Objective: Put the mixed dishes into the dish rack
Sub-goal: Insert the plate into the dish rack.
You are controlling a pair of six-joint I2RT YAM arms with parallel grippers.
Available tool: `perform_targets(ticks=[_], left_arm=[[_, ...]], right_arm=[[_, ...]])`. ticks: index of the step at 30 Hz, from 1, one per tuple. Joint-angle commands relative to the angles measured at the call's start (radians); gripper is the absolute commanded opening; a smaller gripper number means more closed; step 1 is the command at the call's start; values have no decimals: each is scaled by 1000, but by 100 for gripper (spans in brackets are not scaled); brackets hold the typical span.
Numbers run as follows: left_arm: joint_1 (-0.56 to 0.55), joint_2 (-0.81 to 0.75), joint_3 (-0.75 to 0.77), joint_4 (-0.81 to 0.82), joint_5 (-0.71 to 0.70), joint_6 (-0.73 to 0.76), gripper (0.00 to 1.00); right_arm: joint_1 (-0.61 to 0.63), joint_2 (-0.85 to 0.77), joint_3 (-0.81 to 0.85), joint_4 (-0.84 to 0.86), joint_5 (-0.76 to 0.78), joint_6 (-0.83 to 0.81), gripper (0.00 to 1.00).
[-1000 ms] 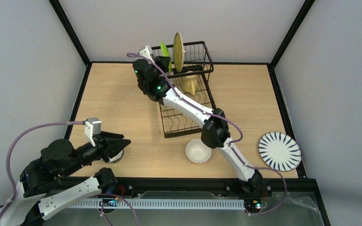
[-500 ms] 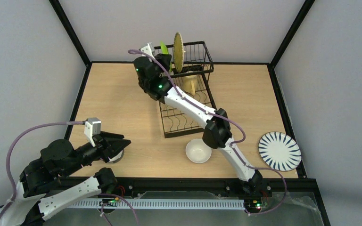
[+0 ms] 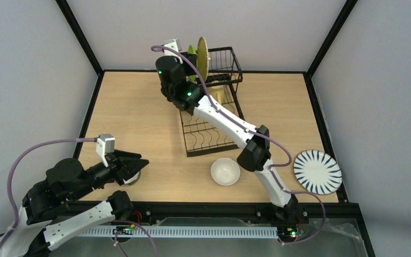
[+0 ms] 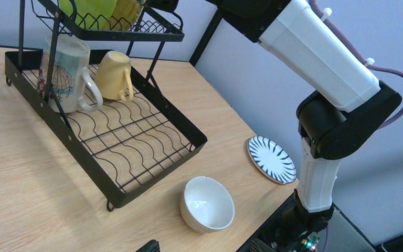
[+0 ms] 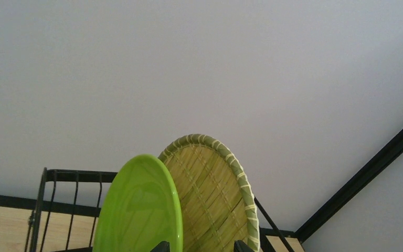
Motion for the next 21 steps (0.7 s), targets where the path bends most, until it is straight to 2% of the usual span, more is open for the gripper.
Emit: perform_targets(ticks=[1, 16, 21], left_arm=[[-3, -15, -1, 1, 17, -13, 99], [-4, -33, -32, 11, 28, -52, 99], [-4, -25, -49, 30, 38, -52, 99]], right_arm=[[15, -58, 21, -49, -26, 43, 69], [64, -152, 20, -52, -32, 45, 69], [67, -244, 15, -225, 0, 197, 69]])
